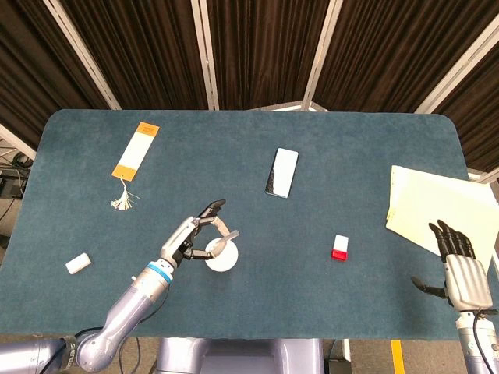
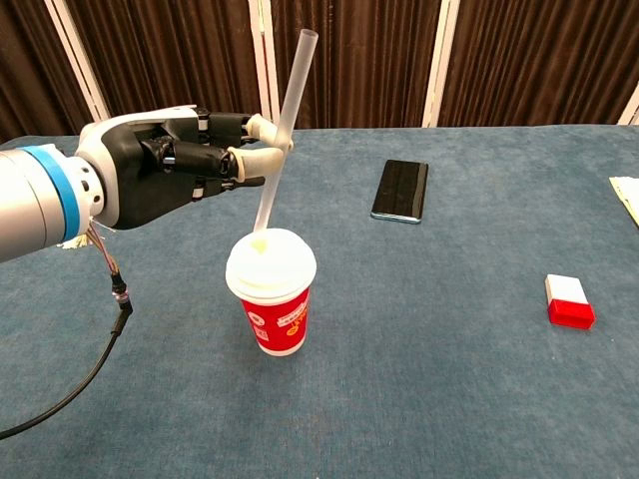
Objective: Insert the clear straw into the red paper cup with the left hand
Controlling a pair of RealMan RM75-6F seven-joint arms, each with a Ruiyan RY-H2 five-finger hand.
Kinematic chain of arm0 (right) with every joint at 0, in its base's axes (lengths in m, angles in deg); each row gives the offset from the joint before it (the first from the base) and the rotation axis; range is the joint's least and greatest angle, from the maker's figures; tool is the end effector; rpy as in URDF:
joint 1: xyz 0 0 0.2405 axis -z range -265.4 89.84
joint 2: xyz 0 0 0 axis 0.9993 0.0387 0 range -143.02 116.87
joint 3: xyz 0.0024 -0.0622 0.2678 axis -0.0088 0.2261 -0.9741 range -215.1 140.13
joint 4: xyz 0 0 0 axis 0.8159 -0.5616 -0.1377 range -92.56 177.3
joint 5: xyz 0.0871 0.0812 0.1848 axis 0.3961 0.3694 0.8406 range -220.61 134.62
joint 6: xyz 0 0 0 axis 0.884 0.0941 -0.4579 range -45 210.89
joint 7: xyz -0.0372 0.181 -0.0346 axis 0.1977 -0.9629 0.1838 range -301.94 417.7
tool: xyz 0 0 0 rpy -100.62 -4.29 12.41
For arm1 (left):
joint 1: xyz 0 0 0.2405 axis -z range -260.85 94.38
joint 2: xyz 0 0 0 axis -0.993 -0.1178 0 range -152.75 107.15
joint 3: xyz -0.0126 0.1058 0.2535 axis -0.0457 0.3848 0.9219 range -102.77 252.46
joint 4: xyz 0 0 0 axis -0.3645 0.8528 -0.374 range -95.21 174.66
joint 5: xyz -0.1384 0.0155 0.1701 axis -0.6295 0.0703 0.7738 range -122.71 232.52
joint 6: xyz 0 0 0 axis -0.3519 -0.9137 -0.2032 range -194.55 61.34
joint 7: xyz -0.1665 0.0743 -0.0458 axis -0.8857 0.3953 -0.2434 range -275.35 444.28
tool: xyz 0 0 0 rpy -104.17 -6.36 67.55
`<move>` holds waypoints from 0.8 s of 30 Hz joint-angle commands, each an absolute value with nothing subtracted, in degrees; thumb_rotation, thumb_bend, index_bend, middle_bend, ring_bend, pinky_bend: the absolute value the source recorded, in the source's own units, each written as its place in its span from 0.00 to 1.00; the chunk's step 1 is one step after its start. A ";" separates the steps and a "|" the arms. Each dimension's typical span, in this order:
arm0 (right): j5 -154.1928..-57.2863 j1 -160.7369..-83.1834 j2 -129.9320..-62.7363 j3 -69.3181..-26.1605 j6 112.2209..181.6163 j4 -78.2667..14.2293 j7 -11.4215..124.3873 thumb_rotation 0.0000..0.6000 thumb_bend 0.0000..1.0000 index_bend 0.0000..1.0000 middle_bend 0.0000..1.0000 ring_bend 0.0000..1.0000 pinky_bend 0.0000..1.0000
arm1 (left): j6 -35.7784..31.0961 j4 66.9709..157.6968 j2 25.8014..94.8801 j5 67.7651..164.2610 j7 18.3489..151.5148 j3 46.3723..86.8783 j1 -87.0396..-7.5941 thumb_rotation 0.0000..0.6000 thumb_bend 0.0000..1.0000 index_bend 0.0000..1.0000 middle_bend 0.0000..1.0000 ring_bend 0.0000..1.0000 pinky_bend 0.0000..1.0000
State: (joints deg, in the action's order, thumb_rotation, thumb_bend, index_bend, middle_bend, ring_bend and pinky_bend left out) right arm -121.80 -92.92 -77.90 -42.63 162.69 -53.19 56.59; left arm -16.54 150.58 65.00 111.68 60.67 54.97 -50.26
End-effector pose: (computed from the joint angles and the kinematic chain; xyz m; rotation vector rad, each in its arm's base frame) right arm -0.3406 -0.2351 0.1466 1.2837 -1.0682 0.8927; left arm -0.0742 0.3235 -0.0352 -1.2432 -2.2729 -1.5213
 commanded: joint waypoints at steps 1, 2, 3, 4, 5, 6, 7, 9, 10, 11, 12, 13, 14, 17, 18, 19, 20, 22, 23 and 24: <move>-121.78 -92.93 -77.91 -42.63 162.66 -53.20 56.59 1.00 0.14 0.01 0.00 0.00 0.00 | -16.38 150.38 65.07 111.71 60.54 54.94 -50.15 1.00 0.46 0.54 0.00 0.00 0.00; -121.76 -92.93 -77.90 -42.64 162.64 -53.20 56.58 1.00 0.14 0.01 0.00 0.00 0.00 | -16.31 150.24 65.11 111.70 60.50 54.91 -50.10 1.00 0.45 0.54 0.00 0.00 0.00; -121.75 -92.92 -77.89 -42.64 162.63 -53.22 56.56 1.00 0.14 0.01 0.00 0.00 0.00 | -16.28 150.12 65.14 111.70 60.47 54.94 -50.03 1.00 0.45 0.54 0.00 0.00 0.00; -121.74 -92.93 -77.89 -42.64 162.63 -53.22 56.56 1.00 0.14 0.01 0.00 0.00 0.00 | -16.25 149.99 65.17 111.69 60.47 54.99 -49.98 1.00 0.45 0.54 0.00 0.00 0.00; -121.73 -92.92 -77.89 -42.64 162.62 -53.22 56.57 1.00 0.14 0.01 0.00 0.00 0.00 | -16.24 149.87 65.19 111.65 60.49 55.06 -49.94 1.00 0.46 0.54 0.00 0.00 0.00; -121.71 -92.92 -77.89 -42.64 162.62 -53.22 56.57 1.00 0.14 0.01 0.00 0.00 0.00 | -16.28 149.74 65.23 111.57 60.47 55.14 -49.90 1.00 0.45 0.54 0.00 0.00 0.00; -121.70 -92.92 -77.90 -42.65 162.62 -53.22 56.60 1.00 0.14 0.01 0.00 0.00 0.00 | -16.32 149.58 65.29 111.43 60.38 55.25 -49.88 1.00 0.45 0.54 0.00 0.00 0.00; -121.68 -92.91 -77.89 -42.64 162.61 -53.25 56.62 1.00 0.14 0.01 0.00 0.00 0.00 | -16.28 149.21 65.42 111.33 60.23 55.45 -49.88 1.00 0.45 0.54 0.00 0.00 0.00; -121.67 -92.91 -77.89 -42.65 162.62 -53.26 56.63 1.00 0.14 0.01 0.00 0.00 0.00 | -16.24 148.98 65.48 111.35 60.21 55.61 -49.90 1.00 0.45 0.54 0.00 0.00 0.00; -121.67 -92.92 -77.91 -42.65 162.62 -53.26 56.65 1.00 0.14 0.01 0.00 0.00 0.00 | -16.23 148.77 65.54 111.34 60.14 55.71 -49.90 1.00 0.45 0.54 0.00 0.00 0.00; -121.69 -92.92 -77.91 -42.64 162.62 -53.25 56.66 1.00 0.14 0.01 0.00 0.00 0.00 | -16.32 148.56 65.60 111.34 59.97 55.82 -49.89 1.00 0.46 0.54 0.00 0.00 0.00; -121.69 -92.92 -77.91 -42.64 162.61 -53.25 56.68 1.00 0.14 0.01 0.00 0.00 0.00 | -16.42 148.40 65.62 111.39 59.86 55.90 -49.86 1.00 0.46 0.54 0.00 0.00 0.00; -121.69 -92.92 -77.91 -42.63 162.60 -53.25 56.69 1.00 0.14 0.01 0.00 0.00 0.00 | -16.55 148.24 65.63 111.50 59.71 55.95 -49.83 1.00 0.45 0.54 0.00 0.00 0.00; -121.69 -92.90 -77.92 -42.62 162.63 -53.25 56.69 1.00 0.14 0.01 0.00 0.00 0.00 | -16.72 147.85 65.77 111.78 59.35 56.17 -49.80 1.00 0.46 0.54 0.00 0.00 0.00; -121.68 -92.92 -77.93 -42.63 162.61 -53.25 56.71 1.00 0.14 0.01 0.00 0.00 0.00 | -16.80 147.74 65.83 111.92 59.19 56.22 -49.78 1.00 0.46 0.54 0.00 0.00 0.00; -121.67 -92.92 -77.92 -42.64 162.61 -53.26 56.72 1.00 0.14 0.01 0.00 0.00 0.00 | -16.91 147.63 65.86 112.05 59.02 56.27 -49.76 1.00 0.45 0.54 0.00 0.00 0.00; -121.67 -92.91 -77.91 -42.63 162.61 -53.28 56.71 1.00 0.14 0.01 0.00 0.00 0.00 | -16.97 147.50 65.92 112.26 58.85 56.35 -49.77 1.00 0.45 0.54 0.00 0.00 0.00; -121.65 -92.91 -77.90 -42.61 162.58 -53.28 56.72 1.00 0.14 0.01 0.00 0.00 0.00 | -17.18 147.21 65.94 112.81 58.49 56.55 -49.80 1.00 0.45 0.54 0.00 0.00 0.00; -121.64 -92.90 -77.90 -42.62 162.58 -53.28 56.73 1.00 0.14 0.01 0.00 0.00 0.00 | -17.22 147.03 65.92 113.03 58.39 56.68 -49.83 1.00 0.45 0.53 0.00 0.00 0.00; -121.63 -92.90 -77.91 -42.63 162.59 -53.28 56.72 1.00 0.14 0.01 0.00 0.00 0.00 | -17.14 146.81 65.96 113.28 58.38 56.83 -49.88 1.00 0.45 0.52 0.00 0.00 0.00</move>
